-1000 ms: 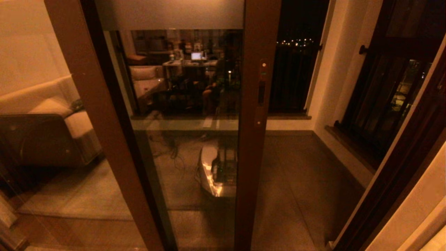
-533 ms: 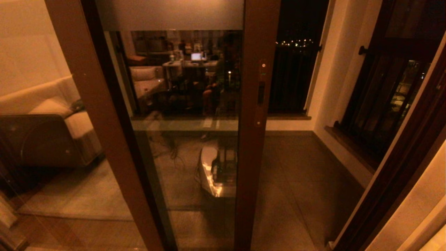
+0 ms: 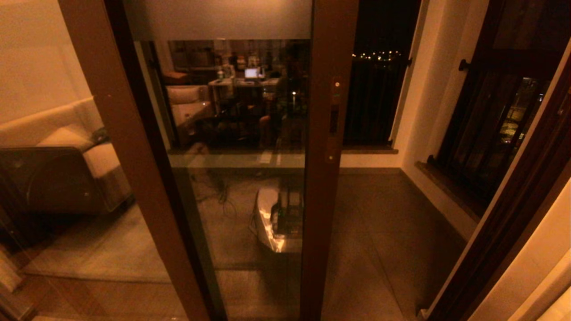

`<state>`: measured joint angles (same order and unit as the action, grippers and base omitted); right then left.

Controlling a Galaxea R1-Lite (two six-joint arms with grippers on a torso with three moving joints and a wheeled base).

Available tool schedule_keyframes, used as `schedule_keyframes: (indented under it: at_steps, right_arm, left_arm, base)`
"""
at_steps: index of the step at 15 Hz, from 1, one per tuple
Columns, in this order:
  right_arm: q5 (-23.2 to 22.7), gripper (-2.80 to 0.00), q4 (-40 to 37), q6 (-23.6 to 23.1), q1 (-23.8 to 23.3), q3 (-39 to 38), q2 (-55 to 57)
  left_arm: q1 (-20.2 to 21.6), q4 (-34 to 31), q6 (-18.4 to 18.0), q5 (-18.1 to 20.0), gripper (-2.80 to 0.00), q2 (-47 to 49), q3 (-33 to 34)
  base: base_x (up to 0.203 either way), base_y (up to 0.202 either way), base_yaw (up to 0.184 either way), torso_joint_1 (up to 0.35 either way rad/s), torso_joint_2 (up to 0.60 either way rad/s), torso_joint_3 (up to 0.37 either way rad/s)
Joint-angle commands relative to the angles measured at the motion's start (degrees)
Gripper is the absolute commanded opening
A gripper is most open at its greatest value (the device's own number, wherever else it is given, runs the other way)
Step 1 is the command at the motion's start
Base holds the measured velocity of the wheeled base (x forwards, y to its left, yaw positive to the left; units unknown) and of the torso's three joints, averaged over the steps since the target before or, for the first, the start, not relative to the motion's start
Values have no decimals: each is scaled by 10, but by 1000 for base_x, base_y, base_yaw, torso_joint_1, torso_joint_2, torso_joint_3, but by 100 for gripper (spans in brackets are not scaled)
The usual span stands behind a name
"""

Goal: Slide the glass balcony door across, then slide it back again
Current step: Open the slid door

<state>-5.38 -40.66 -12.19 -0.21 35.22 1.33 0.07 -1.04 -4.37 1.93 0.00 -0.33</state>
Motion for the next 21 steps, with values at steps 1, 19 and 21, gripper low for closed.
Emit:
schedule_keyframes:
  at_steps: [1,19,21]
  right_arm:
    - [0,-280,51,3,1,-104,-14]
    - [27,-280,400,55,3,-352,-13]
    - [27,-280,400,55,3,-352,-13]
  left_arm:
    - [0,0,0,0,-280,0,0]
    - [2,12,-35,140,-280,255,-212]
    - [-1,35,-24,195,-280,397,-283]
  base:
    - [0,0,0,0,0,0]
    - [0,0,0,0,0,0]
    - [0,0,0,0,0,0]
